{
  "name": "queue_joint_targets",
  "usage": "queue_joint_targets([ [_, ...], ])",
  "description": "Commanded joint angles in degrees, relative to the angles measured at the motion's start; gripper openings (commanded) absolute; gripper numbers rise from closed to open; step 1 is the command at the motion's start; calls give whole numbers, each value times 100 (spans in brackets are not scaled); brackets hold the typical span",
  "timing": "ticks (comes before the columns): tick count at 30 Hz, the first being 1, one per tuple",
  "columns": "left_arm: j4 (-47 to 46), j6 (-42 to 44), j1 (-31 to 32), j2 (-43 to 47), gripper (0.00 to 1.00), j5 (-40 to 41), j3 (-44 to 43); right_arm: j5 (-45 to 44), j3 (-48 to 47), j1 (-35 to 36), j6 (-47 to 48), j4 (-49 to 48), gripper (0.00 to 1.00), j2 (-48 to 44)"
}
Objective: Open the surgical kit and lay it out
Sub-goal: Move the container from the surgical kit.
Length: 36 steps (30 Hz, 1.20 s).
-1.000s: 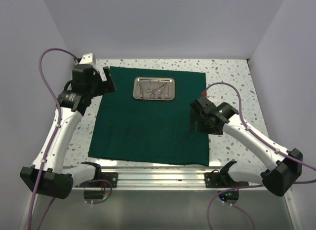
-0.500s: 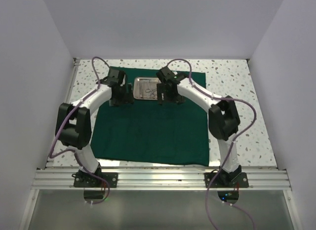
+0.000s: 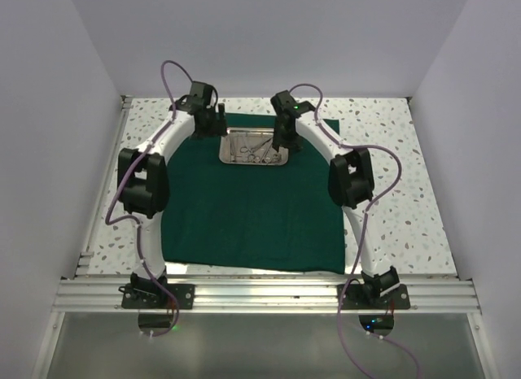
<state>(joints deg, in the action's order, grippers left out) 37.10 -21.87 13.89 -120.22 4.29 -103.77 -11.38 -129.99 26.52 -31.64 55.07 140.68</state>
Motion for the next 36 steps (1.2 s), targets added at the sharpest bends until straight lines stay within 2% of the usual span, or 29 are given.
queue_joint_targets([
  [1,245,95,-141,-334,79,37,-276,4,-447,99,-53,197,49,293],
  [3,271,69,-176,-493,77,28,-302,-31,-509,72,-62,258,46,389],
  [9,271,42,-220,-765,73,-113,-398,-154,-509,2,0,329,24,530],
  [18,17,34,-220,-906,73,-350,-469,-312,-149,-60,201,232,24,249],
  [20,8,16,-211,-1029,71,-377,-478,-313,-167,-51,219,241,24,275],
  [23,43,-28,-211,-1152,59,-386,-391,-243,-184,-59,228,250,18,389],
  [26,25,-19,-202,-1214,40,-403,-267,-172,-158,-60,220,285,10,451],
  [27,8,-2,-202,-1205,30,-403,-171,-163,-132,-60,219,285,1,460],
  [31,-10,25,-176,-1126,0,-544,23,-111,184,-51,228,233,0,373],
  [36,-1,60,-106,-907,0,-491,190,-31,588,-60,246,101,0,100],
])
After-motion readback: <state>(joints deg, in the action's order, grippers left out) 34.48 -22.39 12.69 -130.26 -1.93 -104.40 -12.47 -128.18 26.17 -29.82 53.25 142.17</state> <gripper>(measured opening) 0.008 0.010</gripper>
